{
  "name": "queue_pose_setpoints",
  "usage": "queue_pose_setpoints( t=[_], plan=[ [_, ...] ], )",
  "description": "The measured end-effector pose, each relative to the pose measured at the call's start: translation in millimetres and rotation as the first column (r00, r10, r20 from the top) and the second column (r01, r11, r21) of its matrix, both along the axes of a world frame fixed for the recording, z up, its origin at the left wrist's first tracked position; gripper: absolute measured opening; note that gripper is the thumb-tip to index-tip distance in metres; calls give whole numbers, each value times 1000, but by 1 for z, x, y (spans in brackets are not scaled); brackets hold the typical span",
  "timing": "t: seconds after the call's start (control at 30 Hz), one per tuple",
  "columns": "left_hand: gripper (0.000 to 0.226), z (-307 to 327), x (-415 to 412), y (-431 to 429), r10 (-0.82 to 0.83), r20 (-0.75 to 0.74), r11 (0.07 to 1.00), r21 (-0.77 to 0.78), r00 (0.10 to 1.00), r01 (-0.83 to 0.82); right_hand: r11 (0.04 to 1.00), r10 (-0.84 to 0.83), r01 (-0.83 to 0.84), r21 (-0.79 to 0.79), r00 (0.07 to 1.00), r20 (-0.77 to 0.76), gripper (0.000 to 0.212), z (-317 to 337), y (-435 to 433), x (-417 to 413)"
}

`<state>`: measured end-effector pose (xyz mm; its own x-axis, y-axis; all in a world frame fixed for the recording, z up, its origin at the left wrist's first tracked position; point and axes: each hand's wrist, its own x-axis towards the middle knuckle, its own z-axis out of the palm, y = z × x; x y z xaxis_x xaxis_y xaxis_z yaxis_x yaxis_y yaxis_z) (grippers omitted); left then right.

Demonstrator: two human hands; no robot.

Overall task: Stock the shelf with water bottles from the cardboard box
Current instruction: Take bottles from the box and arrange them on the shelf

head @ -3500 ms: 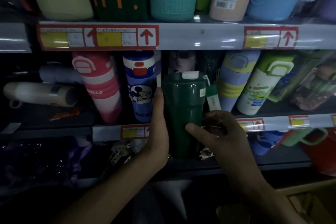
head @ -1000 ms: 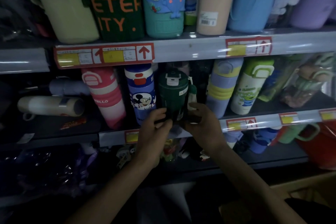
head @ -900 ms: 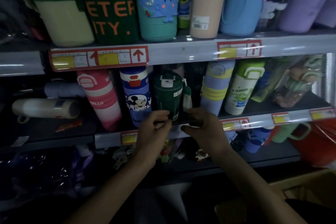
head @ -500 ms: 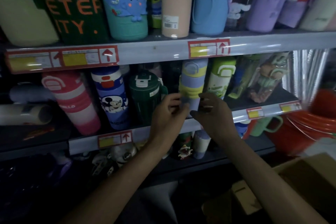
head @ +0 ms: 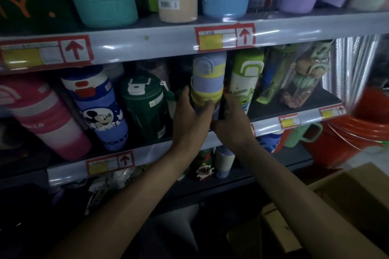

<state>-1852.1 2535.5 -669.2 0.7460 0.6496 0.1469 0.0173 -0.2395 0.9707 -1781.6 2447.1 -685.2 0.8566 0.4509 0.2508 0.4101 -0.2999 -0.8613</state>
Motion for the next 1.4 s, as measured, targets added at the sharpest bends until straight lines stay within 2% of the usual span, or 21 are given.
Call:
queue_pose_setpoints(
  t=[0.17, 0.37, 0.47, 0.57, 0.8, 0.9, 1.0, 1.13, 1.23, 1.3, 1.4],
  plan=[
    [71, -8, -7, 0, 4, 61, 1000, -13, 998, -4, 998, -12, 16, 60, 999, -53, 42, -2, 4, 5],
    [47, -14, -31, -20, -30, 224, 999, -24, 974, 37, 983, -98, 97, 154, 995, 1, 51, -2, -4, -11],
    [39, -15, -41, -26, -30, 262, 996, -76, 965, 51, 985, -66, 57, 161, 996, 54, 60, 0, -9, -19],
    [30, -12, -48, -30, -55, 259, 989, -122, 964, 90, 977, 3, 1, 211, 1000, -16, 69, 0, -16, -27],
    [25, 0, -54, -35, -107, 302, 984, -102, 947, 143, 950, -125, 91, 297, 987, 99, 62, 6, -47, -31],
    [21, 5, -54, -38, -141, 312, 983, -68, 939, 170, 940, -108, 85, 330, 993, 52, 58, 10, -59, -33],
    [20, 3, -45, -33, -175, 271, 983, 2, 947, 181, 950, -90, 87, 299, 996, -4, 55, 6, -74, -32],
    [23, -16, -15, -21, -86, 229, 995, 72, 970, 71, 952, -86, 101, 288, 994, -65, 53, -1, -90, -30],
    [24, -34, 21, -11, 52, 255, 999, -5, 966, -52, 947, -70, 94, 306, 993, -91, 55, -2, -97, -28],
    [27, -44, 43, -5, 114, 243, 992, 16, 963, -121, 945, -54, 81, 317, 994, -93, 56, 0, -100, -28],
    [59, -50, 65, 3, 245, 109, 953, 155, 963, -260, 941, -33, 65, 331, 994, -102, 53, 4, -102, -28]
  ],
)
